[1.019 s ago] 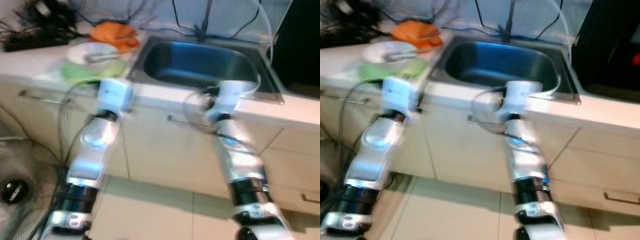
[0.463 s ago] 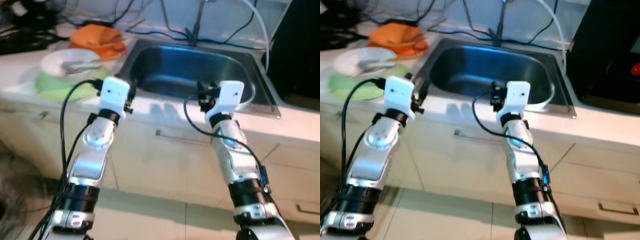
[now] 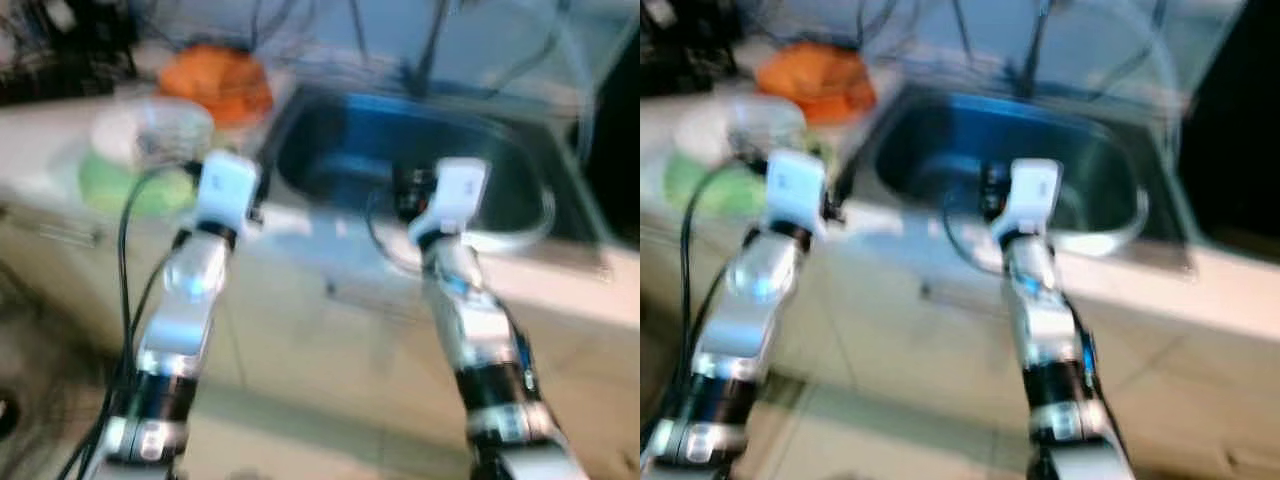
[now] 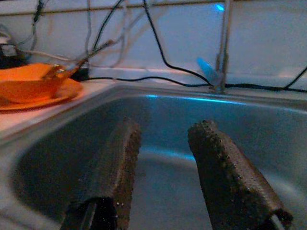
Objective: Kitchen organization
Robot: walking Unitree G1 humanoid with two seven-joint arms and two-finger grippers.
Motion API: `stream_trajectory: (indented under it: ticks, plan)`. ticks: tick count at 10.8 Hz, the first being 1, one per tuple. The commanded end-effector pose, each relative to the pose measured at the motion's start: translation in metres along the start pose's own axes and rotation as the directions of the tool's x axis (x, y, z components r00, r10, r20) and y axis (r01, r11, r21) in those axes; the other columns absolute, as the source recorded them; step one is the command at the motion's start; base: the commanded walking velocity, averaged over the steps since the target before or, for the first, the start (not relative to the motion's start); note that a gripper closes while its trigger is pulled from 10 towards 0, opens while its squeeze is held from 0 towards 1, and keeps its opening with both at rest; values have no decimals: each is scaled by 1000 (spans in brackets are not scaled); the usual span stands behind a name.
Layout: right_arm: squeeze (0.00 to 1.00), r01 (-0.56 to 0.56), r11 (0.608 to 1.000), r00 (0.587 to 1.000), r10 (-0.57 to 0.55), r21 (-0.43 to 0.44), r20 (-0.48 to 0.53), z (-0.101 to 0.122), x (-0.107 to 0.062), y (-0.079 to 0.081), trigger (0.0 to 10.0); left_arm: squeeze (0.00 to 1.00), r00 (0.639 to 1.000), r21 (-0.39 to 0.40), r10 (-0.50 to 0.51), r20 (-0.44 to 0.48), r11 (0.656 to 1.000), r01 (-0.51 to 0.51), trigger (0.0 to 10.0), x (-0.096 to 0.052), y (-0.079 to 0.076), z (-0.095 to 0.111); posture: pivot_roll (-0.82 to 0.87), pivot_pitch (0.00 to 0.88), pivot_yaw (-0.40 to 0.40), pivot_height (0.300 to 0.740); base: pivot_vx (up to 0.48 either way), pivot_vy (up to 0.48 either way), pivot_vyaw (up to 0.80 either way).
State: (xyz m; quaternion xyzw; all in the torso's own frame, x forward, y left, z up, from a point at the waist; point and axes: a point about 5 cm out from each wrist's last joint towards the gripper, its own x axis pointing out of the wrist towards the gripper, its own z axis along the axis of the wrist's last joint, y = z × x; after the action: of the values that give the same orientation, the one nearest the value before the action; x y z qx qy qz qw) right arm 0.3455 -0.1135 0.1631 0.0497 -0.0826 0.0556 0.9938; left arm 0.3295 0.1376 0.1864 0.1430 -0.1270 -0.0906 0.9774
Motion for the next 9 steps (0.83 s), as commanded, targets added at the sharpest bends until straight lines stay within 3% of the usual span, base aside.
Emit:
stream_trajectory:
  ticks: [1,6,9]
  plan:
    - [0,38,999,999,-38,-8,1,1,-1,-14,10000,0,998,-13,-48,31,999,48,10000,2,-13,7,-47,46,-53,740,0,0,0]
    - [0,35,999,999,-35,-21,-1,1,0,-13,10000,0,998,-5,-55,24,998,56,10000,2,-14,6,-46,45,-56,740,0,0,0]
    - [0,39,999,999,-39,-27,-3,1,-1,-13,10000,0,998,2,-58,19,998,58,10000,2,-14,5,-47,44,-54,740,0,0,690]
